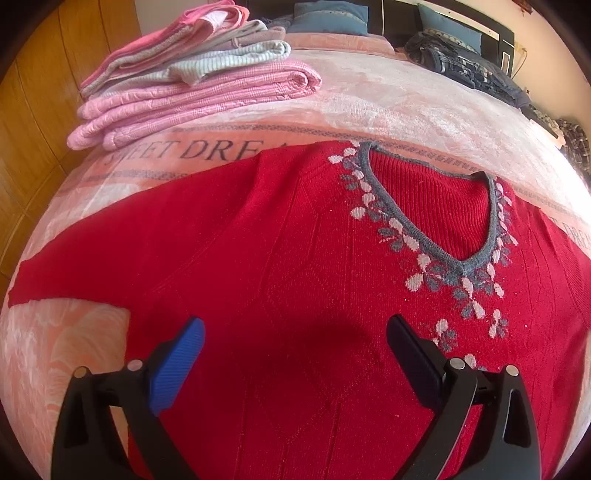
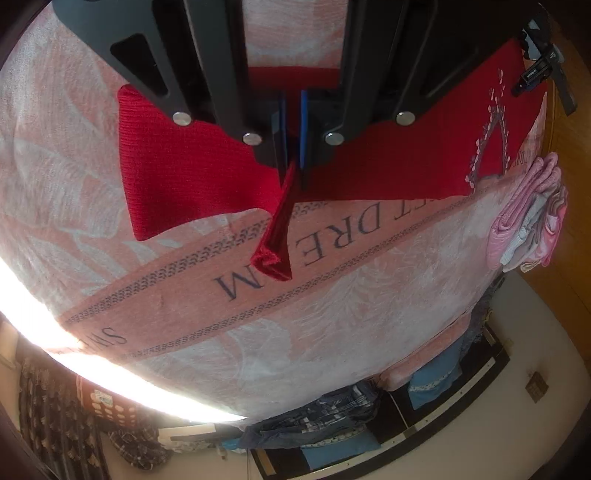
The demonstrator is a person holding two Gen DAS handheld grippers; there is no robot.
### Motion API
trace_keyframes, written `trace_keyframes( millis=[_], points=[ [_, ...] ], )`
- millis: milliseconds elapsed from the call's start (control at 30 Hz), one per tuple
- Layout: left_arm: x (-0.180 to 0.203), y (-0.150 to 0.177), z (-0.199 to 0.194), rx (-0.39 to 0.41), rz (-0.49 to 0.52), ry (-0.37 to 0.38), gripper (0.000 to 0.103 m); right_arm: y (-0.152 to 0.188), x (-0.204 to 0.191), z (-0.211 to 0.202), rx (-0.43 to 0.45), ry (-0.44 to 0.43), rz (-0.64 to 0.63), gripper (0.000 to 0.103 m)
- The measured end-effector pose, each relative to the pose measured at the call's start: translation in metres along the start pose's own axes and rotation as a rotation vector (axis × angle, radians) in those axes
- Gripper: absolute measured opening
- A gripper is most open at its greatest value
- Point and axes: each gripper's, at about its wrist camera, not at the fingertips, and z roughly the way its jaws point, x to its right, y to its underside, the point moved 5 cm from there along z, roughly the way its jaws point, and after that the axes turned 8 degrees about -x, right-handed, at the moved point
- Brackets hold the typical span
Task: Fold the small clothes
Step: 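Fold the held sleeve across the sweater body toward the neckline with the right tool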
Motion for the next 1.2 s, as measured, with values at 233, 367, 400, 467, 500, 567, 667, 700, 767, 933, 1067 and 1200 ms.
trace_keyframes(
  millis=[233, 367, 400, 467, 500, 567, 667, 700, 767, 933, 1067, 1200],
  points=[
    [-0.012, 0.000, 0.005, -0.014, -0.018, 0.020, 0.099, 0.022, -0.121, 0.037, -0.087, -0.129, -0.161, 0.003],
    [-0.017, -0.001, 0.003, -0.011, -0.021, 0.047, 0.099, 0.034, -0.177, 0.047, -0.122, -0.229, -0.206, 0.003],
    [-0.018, -0.001, 0.003, -0.011, -0.021, 0.052, 0.099, 0.037, -0.191, 0.049, -0.130, -0.254, -0.219, 0.003],
    [-0.021, -0.001, 0.001, -0.012, -0.026, 0.068, 0.099, 0.044, -0.219, 0.051, -0.143, -0.304, -0.249, 0.003],
    [-0.023, -0.001, 0.000, -0.011, -0.028, 0.077, 0.099, 0.048, -0.234, 0.052, -0.149, -0.324, -0.266, 0.003],
    [-0.027, -0.002, -0.002, -0.006, -0.029, 0.090, 0.099, 0.055, -0.261, 0.055, -0.167, -0.364, -0.298, 0.003],
    [-0.033, -0.002, -0.004, -0.002, -0.032, 0.103, 0.099, 0.070, -0.301, 0.063, -0.195, -0.396, -0.355, 0.003],
    [-0.036, -0.002, -0.004, -0.004, -0.034, 0.106, 0.099, 0.075, -0.311, 0.066, -0.203, -0.398, -0.373, 0.003],
    [-0.039, -0.001, -0.003, -0.008, -0.039, 0.110, 0.099, 0.084, -0.330, 0.073, -0.223, -0.416, -0.385, 0.003],
    [-0.042, 0.001, -0.002, -0.012, -0.033, 0.121, 0.099, 0.109, -0.353, 0.103, -0.293, -0.379, -0.425, 0.006],
    [-0.041, 0.000, -0.002, -0.011, -0.021, 0.130, 0.099, 0.131, -0.351, 0.120, -0.385, -0.375, -0.431, 0.019],
    [-0.031, -0.002, -0.005, -0.022, -0.022, 0.186, 0.099, 0.124, -0.338, 0.108, -0.369, -0.399, -0.410, 0.019]
  ],
)
